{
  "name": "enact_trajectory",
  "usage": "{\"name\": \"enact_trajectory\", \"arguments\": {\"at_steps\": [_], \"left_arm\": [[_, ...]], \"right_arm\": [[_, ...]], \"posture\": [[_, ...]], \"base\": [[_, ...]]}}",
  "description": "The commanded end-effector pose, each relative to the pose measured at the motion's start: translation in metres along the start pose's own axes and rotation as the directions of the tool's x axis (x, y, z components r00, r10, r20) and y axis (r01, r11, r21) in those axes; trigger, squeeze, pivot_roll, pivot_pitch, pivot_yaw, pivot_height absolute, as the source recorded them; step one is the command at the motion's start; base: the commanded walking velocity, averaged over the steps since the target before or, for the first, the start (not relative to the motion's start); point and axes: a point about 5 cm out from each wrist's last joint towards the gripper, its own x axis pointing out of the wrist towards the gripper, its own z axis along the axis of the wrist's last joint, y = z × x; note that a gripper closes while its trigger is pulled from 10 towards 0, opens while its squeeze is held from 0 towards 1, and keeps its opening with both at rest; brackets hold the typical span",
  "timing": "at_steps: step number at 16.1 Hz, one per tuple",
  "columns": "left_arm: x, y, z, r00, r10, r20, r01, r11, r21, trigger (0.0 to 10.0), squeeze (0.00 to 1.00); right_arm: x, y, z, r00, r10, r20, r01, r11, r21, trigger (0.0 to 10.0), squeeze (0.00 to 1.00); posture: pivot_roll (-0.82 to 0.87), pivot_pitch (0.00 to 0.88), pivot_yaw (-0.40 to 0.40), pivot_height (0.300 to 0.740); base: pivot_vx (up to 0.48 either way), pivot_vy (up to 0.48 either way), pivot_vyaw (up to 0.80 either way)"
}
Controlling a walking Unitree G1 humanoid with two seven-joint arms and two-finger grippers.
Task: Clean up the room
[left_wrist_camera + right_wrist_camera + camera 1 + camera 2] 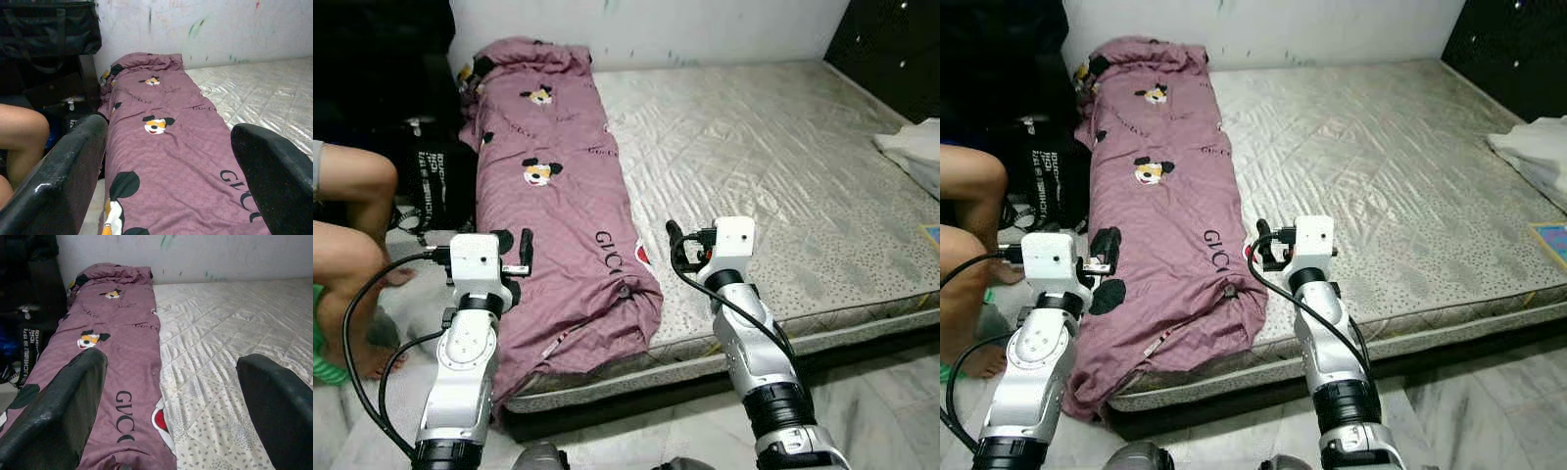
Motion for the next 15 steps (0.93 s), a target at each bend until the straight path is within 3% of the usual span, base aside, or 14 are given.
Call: {"name": "enact_trajectory", "arguments": {"at_steps": [1,7,15], "left_arm": [[0.0004,0.0004,0.0011,1.0,0.0,-0.003,0.0,1.0,0.001,10.0,0.0],[0.0011,0.0009,0.0013,1.0,0.006,-0.004,-0.006,1.0,0.0,10.0,0.0],[-0.0011,0.007,0.0026,0.998,0.065,-0.002,-0.065,0.998,0.011,10.0,0.0]], "right_arm": [[-0.0002,0.0003,0.0022,1.0,0.004,0.005,-0.004,1.0,-0.004,10.0,0.0],[0.0005,0.0005,0.0027,1.0,0.007,0.006,-0.007,1.0,-0.004,10.0,0.0],[0.0021,0.004,0.0027,0.999,0.041,0.001,-0.041,0.999,-0.005,10.0,0.0]], "posture": [[0.07,0.0,-0.032,0.665],[0.07,0.0,-0.031,0.605],[0.08,0.0,-0.042,0.605]], "base": [[0.0,0.0,0.0],[0.0,0.0,0.0],[0.0,0.0,0.0]]}}
